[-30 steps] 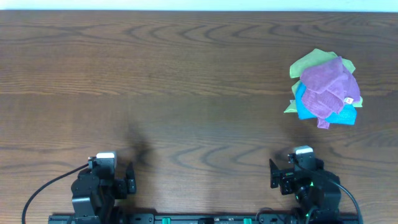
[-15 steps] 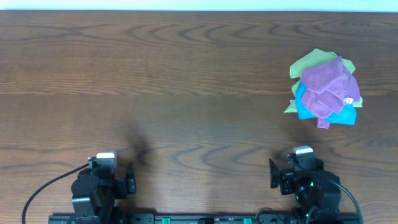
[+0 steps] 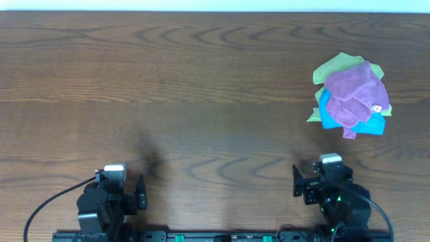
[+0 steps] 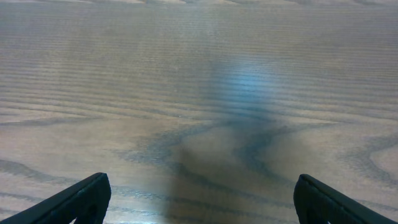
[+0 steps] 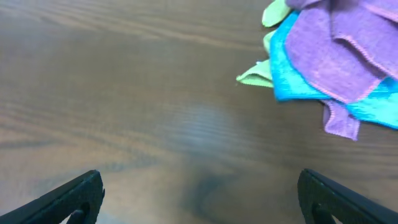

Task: Fold the cloth
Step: 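Reach the right gripper to the cloth pile and grasp the purple cloth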

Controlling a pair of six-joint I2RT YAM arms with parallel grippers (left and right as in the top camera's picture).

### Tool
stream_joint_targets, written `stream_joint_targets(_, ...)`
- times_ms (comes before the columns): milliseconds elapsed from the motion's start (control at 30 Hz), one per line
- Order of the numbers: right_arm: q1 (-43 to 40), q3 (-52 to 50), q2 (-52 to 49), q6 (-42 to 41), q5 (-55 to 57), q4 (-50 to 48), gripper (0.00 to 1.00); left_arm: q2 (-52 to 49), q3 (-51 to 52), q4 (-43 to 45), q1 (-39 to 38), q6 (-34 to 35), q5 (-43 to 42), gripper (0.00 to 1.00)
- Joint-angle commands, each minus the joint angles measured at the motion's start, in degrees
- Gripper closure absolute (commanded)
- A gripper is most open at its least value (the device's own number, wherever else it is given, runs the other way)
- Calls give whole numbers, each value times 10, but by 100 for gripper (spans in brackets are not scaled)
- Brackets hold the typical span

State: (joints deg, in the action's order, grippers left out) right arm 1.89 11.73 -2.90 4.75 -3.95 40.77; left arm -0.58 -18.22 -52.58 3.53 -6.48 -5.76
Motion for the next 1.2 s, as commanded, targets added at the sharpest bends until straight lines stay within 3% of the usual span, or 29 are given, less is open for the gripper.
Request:
stream_joint_targets(0, -6, 31, -37, -22, 26, -11, 1, 3, 2, -7, -2, -10, 4, 5)
stream_joint_targets(700, -99, 500, -589, -133, 190, -14, 1, 3, 2, -7, -2, -10, 4, 5)
stream_joint_targets(967, -106, 553, -753, -134, 202, -101, 1, 3, 2, -7, -2, -10, 4, 5)
stream_joint_targets(1167, -106, 552, -799, -81, 204, -121, 1, 3, 2, -7, -2, -10, 4, 5)
